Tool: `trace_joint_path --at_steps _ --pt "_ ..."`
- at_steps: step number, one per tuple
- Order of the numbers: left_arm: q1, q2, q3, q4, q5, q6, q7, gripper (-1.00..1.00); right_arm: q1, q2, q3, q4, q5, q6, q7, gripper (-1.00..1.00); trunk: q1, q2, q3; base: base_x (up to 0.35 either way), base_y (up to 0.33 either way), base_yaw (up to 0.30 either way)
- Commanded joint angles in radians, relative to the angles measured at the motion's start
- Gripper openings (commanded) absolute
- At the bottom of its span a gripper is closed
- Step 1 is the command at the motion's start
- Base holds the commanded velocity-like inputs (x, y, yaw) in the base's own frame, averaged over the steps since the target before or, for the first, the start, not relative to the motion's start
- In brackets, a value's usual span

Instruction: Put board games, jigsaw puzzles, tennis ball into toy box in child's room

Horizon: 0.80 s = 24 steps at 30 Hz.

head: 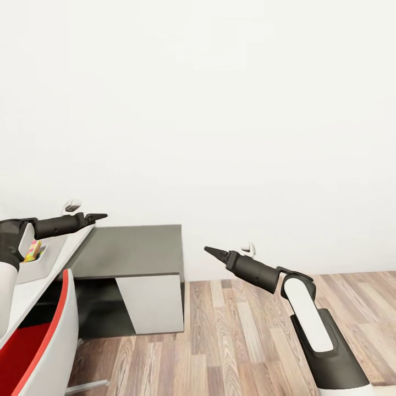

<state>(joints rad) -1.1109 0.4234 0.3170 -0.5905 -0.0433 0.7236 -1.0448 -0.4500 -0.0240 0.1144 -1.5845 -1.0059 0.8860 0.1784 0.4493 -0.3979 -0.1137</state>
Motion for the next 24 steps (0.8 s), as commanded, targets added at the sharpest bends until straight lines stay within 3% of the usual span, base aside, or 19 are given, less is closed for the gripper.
trace_joint_path --at_steps 1,8,16,24 --pt "-0.001 -0.001 0.004 0.000 -0.005 0.008 -0.005 1.00 -0.001 -0.001 0.000 0.000 0.007 0.002 0.007 1.00 0.001 -0.002 -0.001 0.000 0.000 0.000" --pt "0.000 -0.004 0.002 0.000 -0.007 0.008 -0.005 1.00 -0.001 -0.001 0.000 0.000 0.007 0.002 0.007 1.00 0.001 -0.002 0.011 -0.013 0.000 0.000" --pt "0.000 -0.018 0.000 0.001 -0.012 0.008 -0.002 1.00 -0.001 0.001 0.003 0.000 0.010 0.002 0.006 1.00 0.001 -0.002 0.021 -0.157 -0.041 0.000" --pt "0.000 -0.035 -0.001 0.001 -0.015 0.008 -0.001 1.00 -0.001 0.006 0.004 0.000 0.054 0.002 0.006 1.00 0.001 -0.002 0.022 -0.082 -0.104 0.000"
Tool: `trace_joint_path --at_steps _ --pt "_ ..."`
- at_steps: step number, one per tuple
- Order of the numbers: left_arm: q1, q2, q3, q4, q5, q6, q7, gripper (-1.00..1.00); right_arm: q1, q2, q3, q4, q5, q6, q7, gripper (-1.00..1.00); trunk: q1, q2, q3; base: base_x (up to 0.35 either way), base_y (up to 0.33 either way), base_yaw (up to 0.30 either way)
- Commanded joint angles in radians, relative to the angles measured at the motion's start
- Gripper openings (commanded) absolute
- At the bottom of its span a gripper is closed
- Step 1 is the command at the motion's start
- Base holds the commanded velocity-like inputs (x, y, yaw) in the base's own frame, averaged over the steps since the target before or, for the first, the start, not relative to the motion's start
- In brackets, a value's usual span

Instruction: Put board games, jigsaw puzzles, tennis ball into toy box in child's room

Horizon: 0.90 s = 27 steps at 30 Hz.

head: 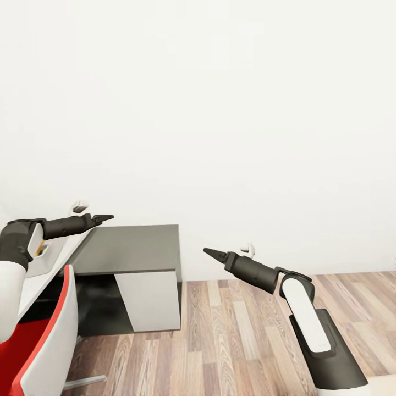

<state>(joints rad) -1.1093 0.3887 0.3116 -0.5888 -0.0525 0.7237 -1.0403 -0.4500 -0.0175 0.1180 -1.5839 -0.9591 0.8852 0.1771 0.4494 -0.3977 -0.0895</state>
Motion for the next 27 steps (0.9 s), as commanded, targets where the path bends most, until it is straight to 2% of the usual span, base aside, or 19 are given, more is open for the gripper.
trace_joint_path --at_steps 1,12,20,25,27 --pt "-0.001 -0.002 0.004 0.000 -0.006 0.008 -0.006 1.00 -0.001 0.001 0.000 0.000 0.010 0.001 0.007 1.00 0.001 -0.002 -0.002 -0.015 -0.017 0.000" --pt "0.013 -0.004 0.003 0.001 -0.006 0.008 -0.004 1.00 -0.001 0.001 -0.002 0.002 0.019 -0.002 0.007 1.00 0.001 -0.002 -0.002 -0.004 -0.008 0.000" --pt "0.016 -0.005 0.002 0.001 -0.006 0.008 -0.005 1.00 -0.001 0.003 -0.001 0.005 0.019 -0.002 0.006 1.00 0.001 -0.002 -0.002 -0.044 -0.092 0.000" --pt "0.021 -0.022 0.002 0.001 -0.006 0.006 -0.003 1.00 -0.001 0.007 0.000 0.006 0.022 -0.003 -0.002 1.00 0.001 -0.002 -0.002 -0.007 -0.023 0.000" --pt "0.029 -0.045 0.001 0.000 -0.007 -0.001 0.003 1.00 -0.001 0.009 -0.001 0.018 0.036 -0.003 -0.007 1.00 0.001 -0.002 -0.002 -0.002 -0.006 0.000"
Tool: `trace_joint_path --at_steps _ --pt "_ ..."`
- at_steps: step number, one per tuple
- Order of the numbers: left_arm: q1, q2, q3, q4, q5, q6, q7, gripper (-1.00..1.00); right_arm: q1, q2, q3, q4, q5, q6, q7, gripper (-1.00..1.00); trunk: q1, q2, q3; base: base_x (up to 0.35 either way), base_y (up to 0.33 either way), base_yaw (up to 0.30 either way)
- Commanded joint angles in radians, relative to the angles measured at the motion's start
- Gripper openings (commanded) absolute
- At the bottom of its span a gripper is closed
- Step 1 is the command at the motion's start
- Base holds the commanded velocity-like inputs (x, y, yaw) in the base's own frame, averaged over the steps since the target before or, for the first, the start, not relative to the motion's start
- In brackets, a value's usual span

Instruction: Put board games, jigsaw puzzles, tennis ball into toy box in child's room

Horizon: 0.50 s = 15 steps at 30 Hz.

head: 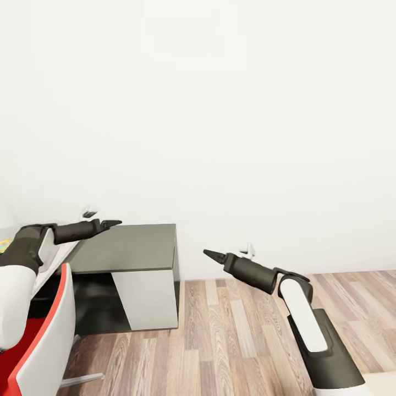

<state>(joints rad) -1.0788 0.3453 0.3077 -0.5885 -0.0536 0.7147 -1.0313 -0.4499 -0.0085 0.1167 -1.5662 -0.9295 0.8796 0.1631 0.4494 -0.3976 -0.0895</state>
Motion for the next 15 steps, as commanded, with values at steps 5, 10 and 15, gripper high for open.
trace_joint_path --at_steps 5,10,15 --pt "0.011 -0.067 -0.037 0.000 -0.023 0.001 0.044 1.00 -0.002 0.005 -0.002 0.061 0.097 0.001 -0.013 1.00 0.001 -0.002 -0.002 0.000 -0.002 0.000" --pt "0.034 -0.140 -0.104 0.005 -0.042 -0.001 0.201 1.00 -0.012 0.041 -0.004 0.209 0.213 -0.001 -0.039 1.00 0.001 -0.002 -0.002 0.000 0.000 0.000" --pt "0.080 -0.178 -0.119 0.023 -0.045 -0.036 0.355 1.00 -0.026 0.084 -0.005 0.322 0.266 -0.006 -0.045 1.00 0.001 -0.002 -0.002 0.000 0.000 0.000"
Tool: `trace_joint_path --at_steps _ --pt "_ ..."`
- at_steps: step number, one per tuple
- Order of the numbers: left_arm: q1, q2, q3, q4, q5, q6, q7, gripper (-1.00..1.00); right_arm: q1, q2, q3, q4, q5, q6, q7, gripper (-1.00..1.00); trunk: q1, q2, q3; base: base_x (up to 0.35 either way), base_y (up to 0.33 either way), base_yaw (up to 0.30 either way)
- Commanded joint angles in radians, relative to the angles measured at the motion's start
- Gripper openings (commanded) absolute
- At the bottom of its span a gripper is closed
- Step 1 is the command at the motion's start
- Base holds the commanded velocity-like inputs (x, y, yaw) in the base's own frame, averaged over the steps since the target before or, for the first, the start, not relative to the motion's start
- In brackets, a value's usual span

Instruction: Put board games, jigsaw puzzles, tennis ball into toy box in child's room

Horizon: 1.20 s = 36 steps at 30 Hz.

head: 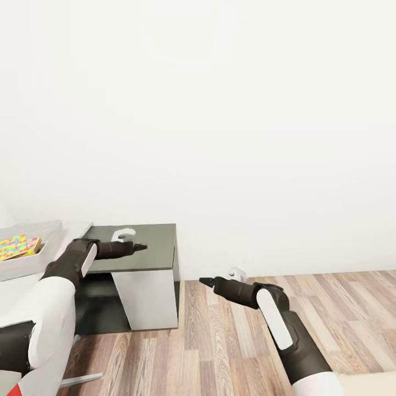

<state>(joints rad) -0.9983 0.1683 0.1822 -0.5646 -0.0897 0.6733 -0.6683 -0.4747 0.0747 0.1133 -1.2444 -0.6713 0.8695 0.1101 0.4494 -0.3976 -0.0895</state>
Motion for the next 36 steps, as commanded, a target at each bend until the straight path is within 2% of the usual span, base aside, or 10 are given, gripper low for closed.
trace_joint_path --at_steps 1,4,7,14,19,22,27,30,33,36 --pt "0.006 -0.006 0.006 0.001 -0.009 -0.004 0.009 1.00 -0.002 0.003 -0.001 0.010 0.014 0.000 0.008 1.00 0.001 -0.002 -0.002 0.000 0.000 0.000" --pt "0.031 -0.022 0.004 0.009 -0.007 -0.033 0.075 1.00 -0.003 0.008 -0.001 0.048 0.039 -0.042 0.007 1.00 0.001 -0.002 -0.002 0.000 0.000 0.000" --pt "0.060 -0.027 0.004 0.015 -0.004 -0.042 0.102 1.00 -0.005 0.009 -0.002 0.121 0.057 -0.081 0.007 1.00 0.001 -0.002 -0.002 0.000 0.000 0.000" --pt "0.095 -0.030 0.004 0.018 0.000 -0.039 0.103 1.00 -0.090 0.001 -0.001 0.397 0.071 -0.205 0.006 1.00 0.001 -0.002 -0.002 0.000 0.000 0.000" --pt "0.128 -0.032 0.003 0.017 0.002 -0.005 0.099 1.00 -0.150 -0.001 -0.001 0.542 0.124 -0.256 0.005 1.00 0.001 -0.002 -0.002 0.000 0.000 0.000" --pt "0.136 -0.035 0.003 0.017 0.002 0.026 0.083 1.00 -0.157 0.000 -0.001 0.559 0.143 -0.262 0.005 1.00 0.001 -0.002 -0.002 0.000 0.000 0.000" --pt "0.163 -0.039 0.002 0.017 -0.004 0.075 -0.022 1.00 -0.161 0.002 -0.001 0.569 0.155 -0.266 0.005 1.00 0.001 -0.002 -0.002 0.000 0.000 0.000" --pt "0.185 -0.039 0.000 0.017 -0.007 0.090 -0.056 1.00 -0.162 0.002 -0.001 0.570 0.157 -0.267 -0.003 1.00 0.001 -0.002 -0.002 0.000 0.000 0.000" --pt "0.209 -0.039 -0.001 0.017 -0.008 0.094 -0.063 1.00 -0.162 0.003 -0.001 0.571 0.157 -0.267 -0.017 1.00 0.001 -0.002 -0.002 0.000 0.000 0.000" --pt "0.261 -0.044 -0.005 0.018 -0.011 0.090 -0.055 1.00 -0.163 0.008 -0.001 0.573 0.162 -0.268 -0.049 1.00 0.001 -0.002 -0.002 0.000 0.000 0.000"
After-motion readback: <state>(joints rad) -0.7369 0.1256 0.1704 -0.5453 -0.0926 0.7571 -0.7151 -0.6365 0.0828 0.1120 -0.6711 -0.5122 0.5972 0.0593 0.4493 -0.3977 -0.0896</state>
